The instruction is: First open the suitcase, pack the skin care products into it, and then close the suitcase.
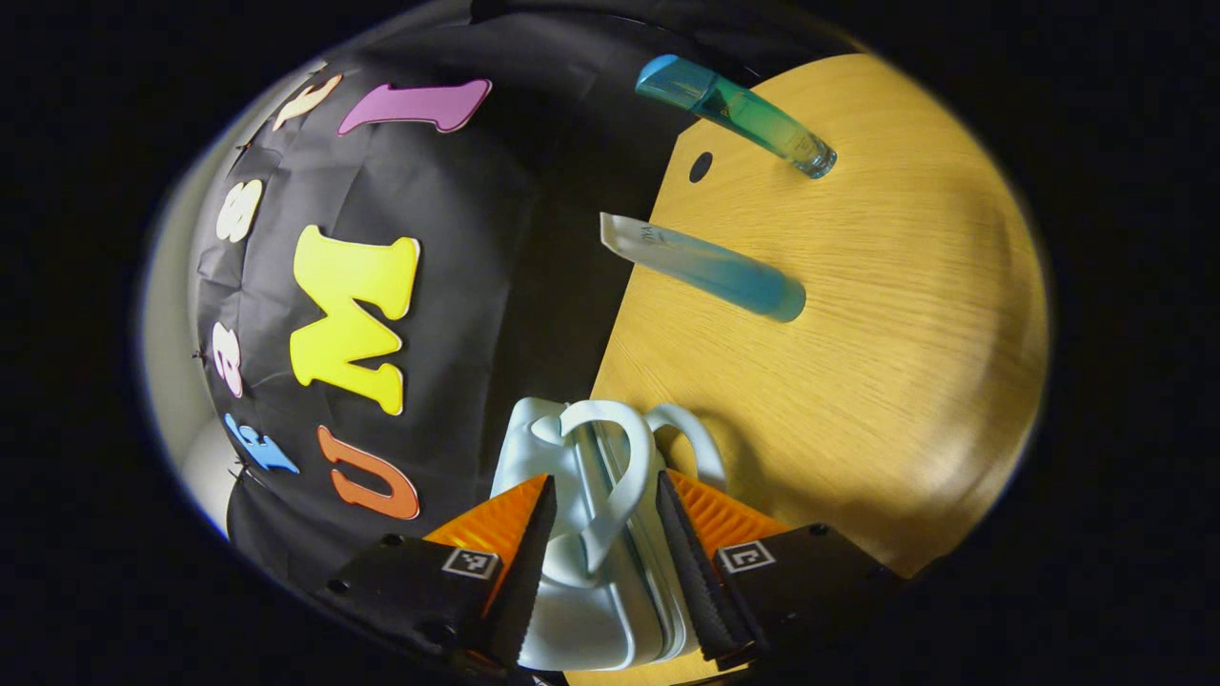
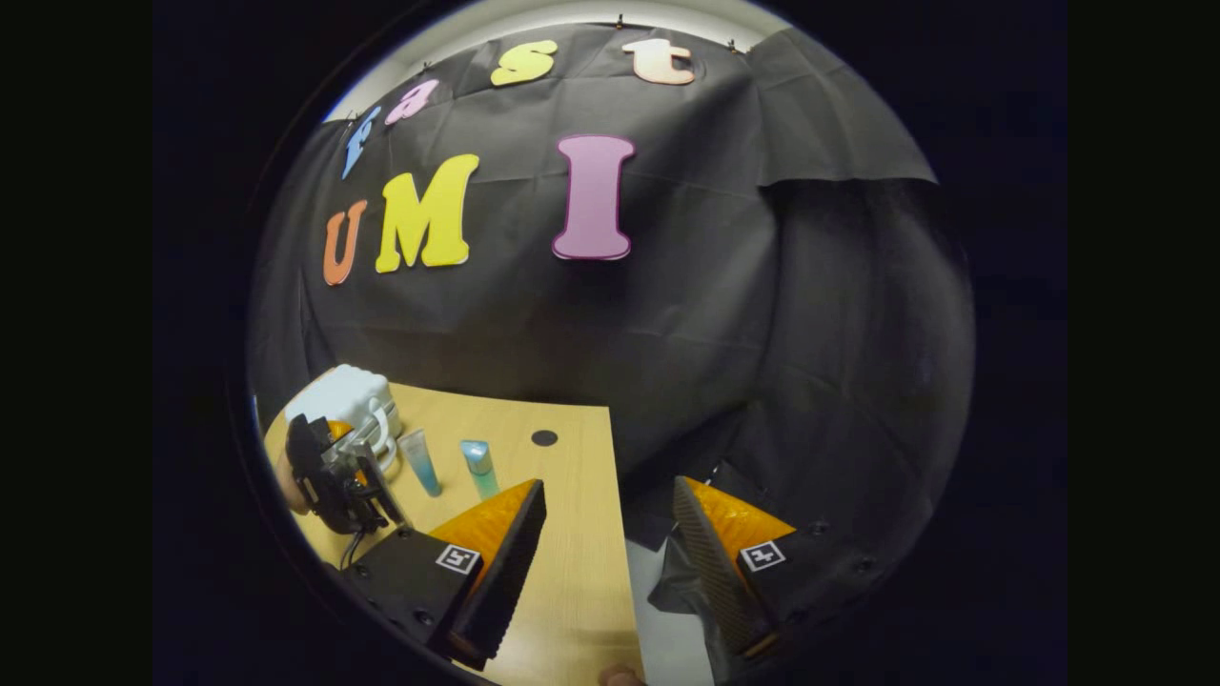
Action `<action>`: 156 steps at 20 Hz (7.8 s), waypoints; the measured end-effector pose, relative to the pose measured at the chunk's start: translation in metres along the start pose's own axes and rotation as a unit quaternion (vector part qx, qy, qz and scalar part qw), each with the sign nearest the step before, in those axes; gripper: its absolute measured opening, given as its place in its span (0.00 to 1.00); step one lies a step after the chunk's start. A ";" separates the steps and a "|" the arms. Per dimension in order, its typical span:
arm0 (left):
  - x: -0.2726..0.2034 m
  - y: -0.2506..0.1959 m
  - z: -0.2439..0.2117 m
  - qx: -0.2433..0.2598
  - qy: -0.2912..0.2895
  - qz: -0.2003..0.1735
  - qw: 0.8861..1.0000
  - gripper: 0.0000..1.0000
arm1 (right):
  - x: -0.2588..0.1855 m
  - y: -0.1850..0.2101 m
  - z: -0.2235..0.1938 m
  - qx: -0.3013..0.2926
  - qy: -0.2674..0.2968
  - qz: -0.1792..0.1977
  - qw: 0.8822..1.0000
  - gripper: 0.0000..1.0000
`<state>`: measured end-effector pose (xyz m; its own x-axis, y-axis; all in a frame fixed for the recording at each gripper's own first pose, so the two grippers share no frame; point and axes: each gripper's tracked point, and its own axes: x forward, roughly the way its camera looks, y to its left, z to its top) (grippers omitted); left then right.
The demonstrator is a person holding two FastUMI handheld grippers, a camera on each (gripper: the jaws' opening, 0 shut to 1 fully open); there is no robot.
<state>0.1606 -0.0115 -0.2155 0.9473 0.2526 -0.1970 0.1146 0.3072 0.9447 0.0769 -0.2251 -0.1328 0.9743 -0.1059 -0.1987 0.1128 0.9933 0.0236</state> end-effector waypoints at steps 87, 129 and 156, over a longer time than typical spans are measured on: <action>-0.036 0.075 -0.006 -0.543 -0.079 -0.243 0.800 0.97 | -0.024 0.147 0.014 -0.021 0.032 -0.020 0.999 0.80; -0.081 0.035 -0.035 -0.520 0.037 -0.244 0.818 0.39 | 0.190 0.187 -0.113 -0.004 0.140 0.066 0.988 0.63; 0.006 -0.029 -0.172 -0.479 0.204 -0.310 0.796 0.39 | -0.056 0.291 -0.091 0.038 0.146 0.061 0.987 0.39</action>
<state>0.1113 0.1385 -0.2894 0.5999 -0.0033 -0.8001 0.0570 0.9976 0.0386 0.0375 0.0744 -0.2037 0.8853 0.0426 -0.4630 0.0232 0.9905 0.1355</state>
